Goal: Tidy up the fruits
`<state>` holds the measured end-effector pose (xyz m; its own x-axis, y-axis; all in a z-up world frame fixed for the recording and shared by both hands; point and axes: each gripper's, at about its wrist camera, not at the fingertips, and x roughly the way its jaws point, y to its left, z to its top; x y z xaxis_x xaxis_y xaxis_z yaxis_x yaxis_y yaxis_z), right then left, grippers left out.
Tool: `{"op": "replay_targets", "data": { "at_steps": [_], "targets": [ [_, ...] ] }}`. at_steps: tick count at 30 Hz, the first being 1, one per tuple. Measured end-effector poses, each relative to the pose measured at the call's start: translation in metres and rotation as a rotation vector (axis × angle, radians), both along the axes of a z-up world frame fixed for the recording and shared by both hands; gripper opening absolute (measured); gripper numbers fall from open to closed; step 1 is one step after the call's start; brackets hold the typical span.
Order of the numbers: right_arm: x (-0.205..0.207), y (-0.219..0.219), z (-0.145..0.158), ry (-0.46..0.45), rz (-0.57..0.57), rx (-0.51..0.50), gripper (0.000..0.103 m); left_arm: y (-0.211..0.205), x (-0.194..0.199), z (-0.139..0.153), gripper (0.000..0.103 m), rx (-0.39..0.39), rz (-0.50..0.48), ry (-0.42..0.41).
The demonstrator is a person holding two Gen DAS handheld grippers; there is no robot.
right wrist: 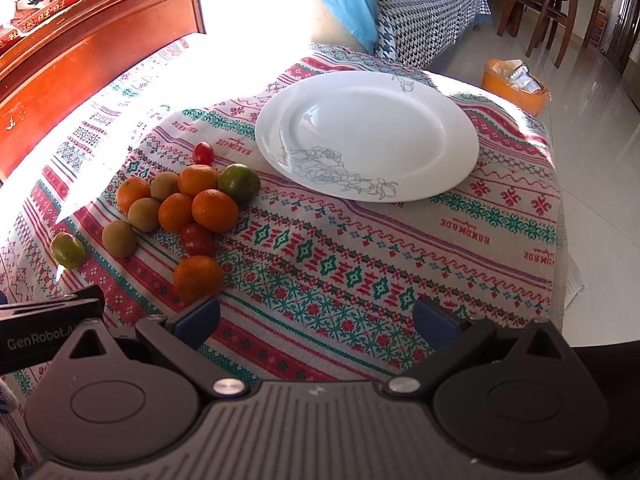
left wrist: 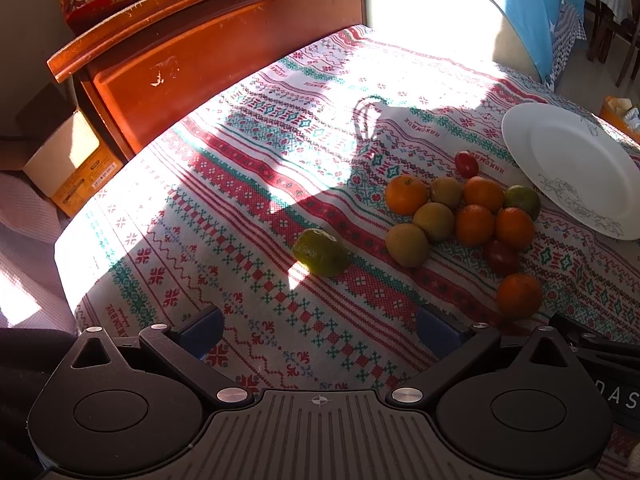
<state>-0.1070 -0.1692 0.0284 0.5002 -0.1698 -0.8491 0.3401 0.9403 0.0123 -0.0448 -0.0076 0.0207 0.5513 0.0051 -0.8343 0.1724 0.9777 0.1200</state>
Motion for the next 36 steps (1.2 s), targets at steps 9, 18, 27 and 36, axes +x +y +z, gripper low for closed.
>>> {"op": "replay_targets", "data": {
  "at_steps": [9, 18, 27, 36],
  "targets": [
    [-0.0017, 0.0004, -0.0009, -0.008, 0.015, 0.003, 0.102, 0.0002, -0.0020, -0.0019, 0.103, 0.002, 0.002, 0.002],
    [-0.0031, -0.0001, -0.0013, -0.017, 0.024, 0.018, 0.101, 0.0018, -0.0020, -0.0030, 0.102, -0.009, 0.007, 0.006],
    [-0.0048, 0.0005, -0.0001, -0.032, 0.039, 0.026, 0.101, 0.0021, -0.0028, -0.0032, 0.102, -0.018, 0.003, -0.003],
    [-0.0077, 0.0002, 0.0015, -0.048, 0.053, 0.031, 0.100, 0.0057, -0.0018, -0.0040, 0.102, -0.013, 0.019, -0.005]
  ]
}}
